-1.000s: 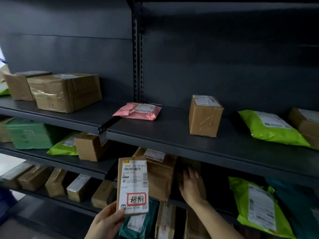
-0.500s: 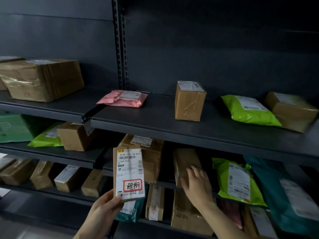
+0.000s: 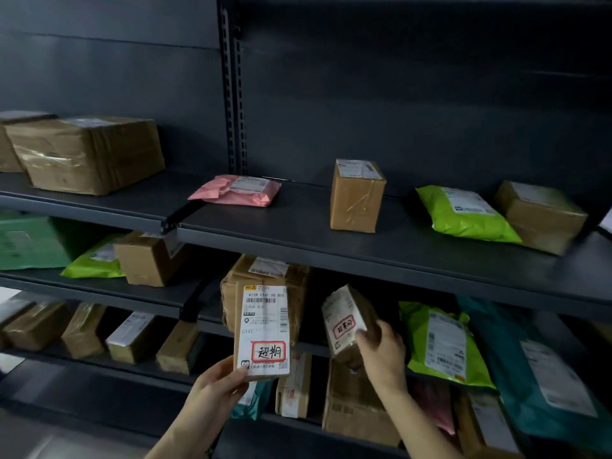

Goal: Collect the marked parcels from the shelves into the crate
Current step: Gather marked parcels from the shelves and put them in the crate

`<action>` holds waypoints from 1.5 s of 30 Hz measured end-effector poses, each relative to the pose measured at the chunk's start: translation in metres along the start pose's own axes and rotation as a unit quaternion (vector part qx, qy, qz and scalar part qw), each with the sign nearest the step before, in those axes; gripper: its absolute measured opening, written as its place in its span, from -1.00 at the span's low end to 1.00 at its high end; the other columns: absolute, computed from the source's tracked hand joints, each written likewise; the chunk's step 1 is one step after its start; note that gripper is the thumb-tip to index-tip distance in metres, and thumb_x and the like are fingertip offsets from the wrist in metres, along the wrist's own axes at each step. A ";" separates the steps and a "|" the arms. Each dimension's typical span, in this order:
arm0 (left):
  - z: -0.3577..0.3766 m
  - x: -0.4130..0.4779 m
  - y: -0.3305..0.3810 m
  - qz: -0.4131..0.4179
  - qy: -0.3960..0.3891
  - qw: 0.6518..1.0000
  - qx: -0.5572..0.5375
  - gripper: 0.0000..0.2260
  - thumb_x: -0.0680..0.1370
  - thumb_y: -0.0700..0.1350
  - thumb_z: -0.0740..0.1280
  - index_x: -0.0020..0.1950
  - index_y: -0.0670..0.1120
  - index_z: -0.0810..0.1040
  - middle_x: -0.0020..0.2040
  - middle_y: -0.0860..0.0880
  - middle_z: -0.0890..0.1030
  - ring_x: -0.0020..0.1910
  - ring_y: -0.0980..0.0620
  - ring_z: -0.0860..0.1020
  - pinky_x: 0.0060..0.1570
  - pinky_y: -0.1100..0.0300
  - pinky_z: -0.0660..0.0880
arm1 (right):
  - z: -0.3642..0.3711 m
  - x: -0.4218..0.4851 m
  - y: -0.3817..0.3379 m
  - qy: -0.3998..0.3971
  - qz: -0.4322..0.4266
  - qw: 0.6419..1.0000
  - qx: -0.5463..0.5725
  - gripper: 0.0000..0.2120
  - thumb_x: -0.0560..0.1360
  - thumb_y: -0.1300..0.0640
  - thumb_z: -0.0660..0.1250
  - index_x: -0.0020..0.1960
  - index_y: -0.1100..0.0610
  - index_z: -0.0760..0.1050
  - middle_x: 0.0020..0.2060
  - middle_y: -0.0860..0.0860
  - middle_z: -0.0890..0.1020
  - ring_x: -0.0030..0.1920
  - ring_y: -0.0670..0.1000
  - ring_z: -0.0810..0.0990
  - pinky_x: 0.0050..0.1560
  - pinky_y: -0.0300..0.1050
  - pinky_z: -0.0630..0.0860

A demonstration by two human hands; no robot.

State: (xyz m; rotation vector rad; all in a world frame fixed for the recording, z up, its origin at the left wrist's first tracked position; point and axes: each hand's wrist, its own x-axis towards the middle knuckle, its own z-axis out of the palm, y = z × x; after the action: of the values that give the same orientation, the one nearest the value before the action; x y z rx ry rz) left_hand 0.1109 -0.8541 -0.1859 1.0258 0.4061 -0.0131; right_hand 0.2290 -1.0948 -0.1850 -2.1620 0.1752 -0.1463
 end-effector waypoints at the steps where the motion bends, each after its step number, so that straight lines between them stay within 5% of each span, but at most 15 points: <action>1: 0.003 -0.001 -0.002 0.000 -0.002 1.000 0.005 -0.74 0.51 -0.32 0.26 0.20 -0.30 0.47 0.07 -0.29 0.64 0.17 -0.24 0.55 0.35 -0.13 0.34 | -0.002 -0.009 0.000 0.006 0.029 0.996 0.085 -0.60 0.50 0.04 0.31 0.29 0.16 0.43 0.18 0.18 0.53 0.14 0.12 0.49 0.09 -0.05 0.44; 5: 0.015 -0.007 -0.012 -0.008 -0.014 1.000 0.014 -0.71 0.52 -0.31 0.26 0.25 -0.30 0.44 0.13 -0.28 0.61 0.19 -0.21 0.54 0.27 -0.05 0.41 | -0.010 -0.044 -0.004 0.021 0.107 0.944 0.311 -0.79 0.52 0.09 0.28 0.11 0.11 0.53 -0.16 -0.05 0.65 -0.15 -0.10 0.59 -0.24 -0.23 0.43; 8: 0.026 -0.011 -0.017 -0.015 -0.020 1.000 -0.003 -0.63 0.50 -0.31 0.28 0.31 -0.24 0.40 0.14 -0.28 0.61 0.13 -0.18 0.58 0.05 0.04 0.50 | -0.016 -0.063 -0.007 0.028 0.102 0.923 0.369 -0.91 0.52 0.07 0.27 -0.04 -0.04 0.55 -0.26 -0.19 0.65 -0.25 -0.23 0.61 -0.26 -0.25 0.40; 14: 0.050 -0.027 -0.008 -0.012 -0.067 0.998 0.009 -0.44 0.37 -0.23 0.38 0.35 -0.02 0.35 0.11 -0.19 0.65 0.08 -0.11 0.63 0.06 0.04 0.49 | -0.033 -0.082 -0.014 0.009 0.067 0.912 0.404 -0.87 0.52 0.08 0.27 0.03 -0.07 0.53 -0.11 -0.13 0.66 -0.06 -0.18 0.59 -0.11 -0.22 0.43; 18: 0.057 -0.036 0.007 -0.005 -0.085 0.995 0.055 -0.49 0.35 -0.17 0.42 0.26 0.10 0.41 0.06 -0.17 0.67 0.04 -0.07 0.64 0.11 0.03 0.47 | -0.053 -0.089 -0.013 -0.036 0.047 0.914 0.402 -0.79 0.51 0.12 0.27 0.06 -0.15 0.51 -0.12 -0.15 0.69 -0.02 -0.15 0.60 -0.05 -0.14 0.43; 22: 0.061 -0.045 0.019 0.022 -0.101 0.988 0.112 -0.54 0.33 -0.11 0.43 0.17 0.22 0.44 -0.02 -0.08 0.70 -0.07 0.01 0.67 -0.07 0.12 0.46 | -0.072 -0.094 -0.017 -0.085 0.019 0.920 0.382 -0.70 0.49 0.15 0.27 0.12 -0.20 0.50 -0.03 -0.18 0.67 0.05 -0.14 0.58 0.06 -0.06 0.44; 28: 0.057 -0.045 0.027 0.061 -0.098 0.986 0.121 -0.49 0.32 -0.21 0.42 0.24 0.02 0.41 0.01 -0.15 0.66 -0.02 -0.07 0.65 -0.06 0.13 0.52 | -0.092 -0.103 -0.024 -0.121 -0.039 0.937 0.326 -0.67 0.47 0.16 0.33 0.15 -0.19 0.45 0.03 -0.18 0.66 0.06 -0.22 0.60 -0.03 -0.27 0.49; 36: 0.053 -0.048 0.040 0.099 -0.079 0.975 0.183 -0.55 0.38 -0.21 0.44 0.23 -0.02 0.42 0.06 -0.13 0.63 0.07 -0.19 0.61 0.22 -0.22 0.45 | -0.095 -0.101 -0.033 -0.135 -0.084 0.945 0.285 -0.65 0.45 0.14 0.38 0.12 -0.21 0.43 0.00 -0.30 0.64 0.03 -0.31 0.57 -0.14 -0.49 0.49; 42: 0.049 -0.056 0.056 0.112 -0.058 0.972 0.196 -0.58 0.44 -0.30 0.40 0.25 -0.11 0.39 0.09 -0.19 0.61 0.10 -0.21 0.60 0.22 -0.20 0.46 | -0.087 -0.091 -0.042 -0.151 -0.102 0.946 0.268 -0.65 0.45 0.14 0.39 0.11 -0.22 0.43 -0.04 -0.33 0.63 0.01 -0.33 0.57 -0.15 -0.47 0.50; 45: 0.046 -0.061 0.066 0.129 -0.042 0.971 0.196 -0.62 0.45 -0.30 0.40 0.22 -0.12 0.40 0.05 -0.15 0.62 0.00 -0.08 0.64 0.01 0.03 0.59 | -0.080 -0.085 -0.050 -0.168 -0.117 0.941 0.269 -0.64 0.46 0.19 0.37 0.12 -0.19 0.43 -0.05 -0.32 0.64 0.01 -0.31 0.57 -0.13 -0.47 0.49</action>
State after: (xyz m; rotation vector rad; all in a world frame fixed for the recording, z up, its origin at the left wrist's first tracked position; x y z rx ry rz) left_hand 0.0822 -0.8685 -0.0900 1.4586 0.1925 0.0991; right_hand 0.1357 -1.1158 -0.1019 -1.6205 -0.2916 0.0410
